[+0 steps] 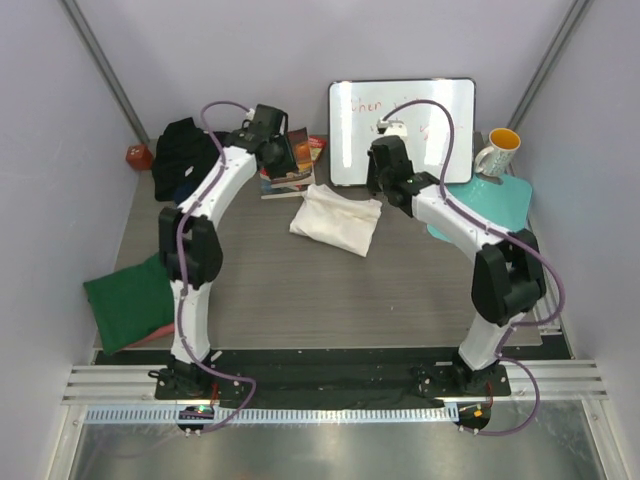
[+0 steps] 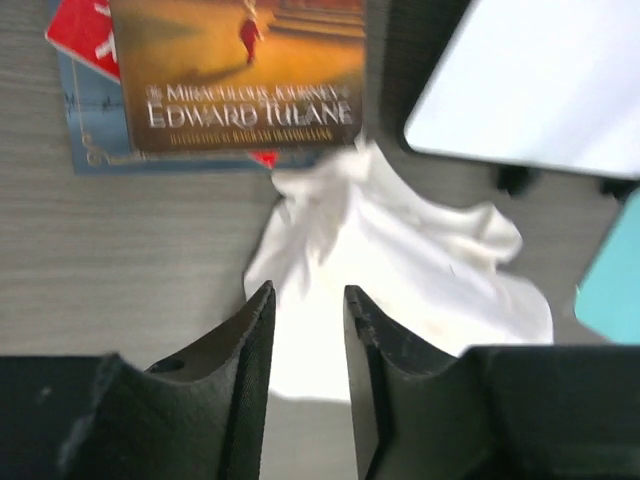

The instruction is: Fold and stack the t-shirts

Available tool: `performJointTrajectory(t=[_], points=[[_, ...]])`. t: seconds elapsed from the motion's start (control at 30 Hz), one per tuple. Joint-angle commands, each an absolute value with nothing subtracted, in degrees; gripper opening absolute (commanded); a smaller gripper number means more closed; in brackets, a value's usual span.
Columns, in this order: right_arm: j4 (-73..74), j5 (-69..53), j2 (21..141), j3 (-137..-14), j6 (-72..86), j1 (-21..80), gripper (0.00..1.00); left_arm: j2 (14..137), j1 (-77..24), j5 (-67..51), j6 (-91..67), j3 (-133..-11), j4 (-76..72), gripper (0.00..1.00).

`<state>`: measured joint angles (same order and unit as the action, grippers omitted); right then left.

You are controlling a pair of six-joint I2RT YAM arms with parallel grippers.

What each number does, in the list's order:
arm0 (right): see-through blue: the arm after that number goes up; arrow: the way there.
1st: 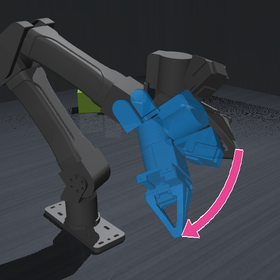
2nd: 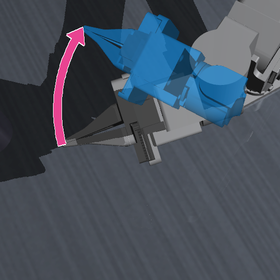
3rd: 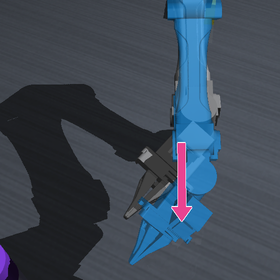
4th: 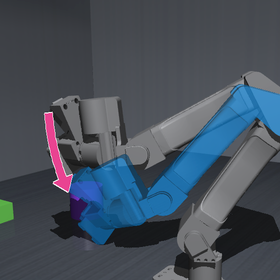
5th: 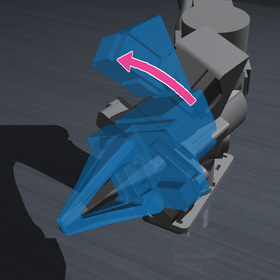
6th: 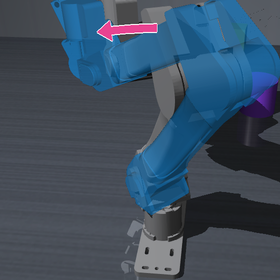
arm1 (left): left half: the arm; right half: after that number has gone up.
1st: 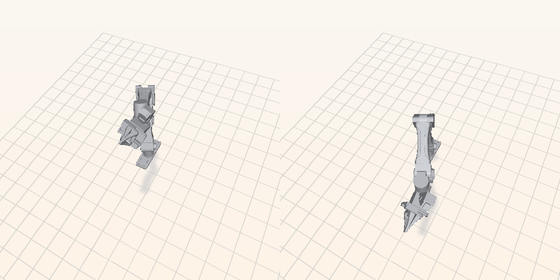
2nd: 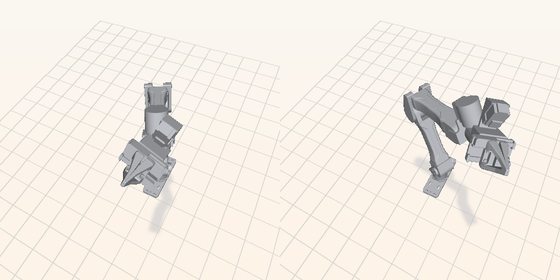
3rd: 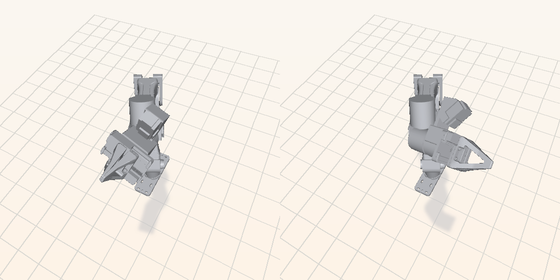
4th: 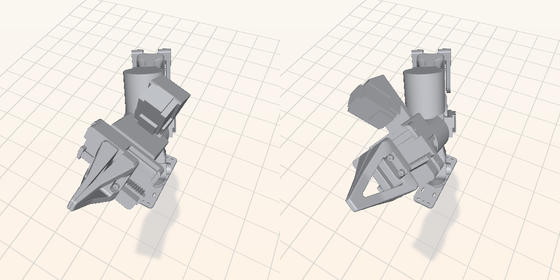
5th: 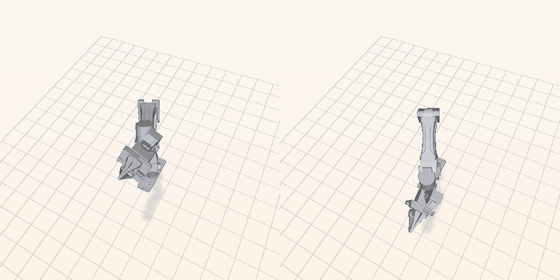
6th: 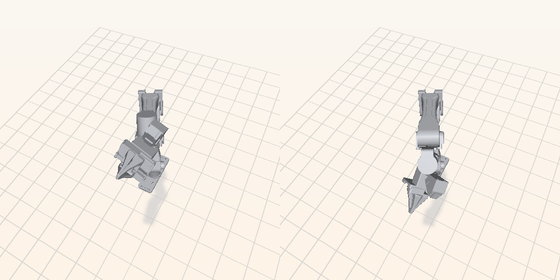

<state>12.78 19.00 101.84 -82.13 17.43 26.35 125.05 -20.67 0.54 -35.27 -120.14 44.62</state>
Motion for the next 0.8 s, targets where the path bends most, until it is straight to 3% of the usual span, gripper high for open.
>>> performJointTrajectory(t=[0.0,0.03,0.1,0.17,0.27,0.57,0.77], points=[[14.06,13.27,92.2,-77.53,15.47,30.31,0.2,112.96,-22.75,-5.89,-34.63,-108.04,36.66,0.3],[13.98,13.36,91.94,-75.61,15.56,30.93,0.18,112.5,-23.46,-5.89,-34.54,-104.71,35.95,0.27],[14.06,13.71,92.46,-73.75,15.99,32.25,0.03,112.76,-25.48,-6.24,-34.19,-102.23,35.25,0.16],[13.54,12.92,93.07,-71.73,16.26,32.78,0.01,114.69,-26.71,-6.85,-33.93,-101.6,35.33,0.06],[12.05,12.66,94.39,-70.05,16.61,33.66,0.01,117.85,-29.0,-7.03,-33.84,-100.9,34.9,0.0],[10.46,15.99,102.73,-72.68,14.94,33.66,0.01,127.43,-32.25,-6.33,-34.28,-103.62,33.05,0.0],[10.98,21.18,109.6,-75.06,15.47,33.05,0.01,126.04,-32.26,-2.64,-33.05,-97.5,33.84,0.0]])
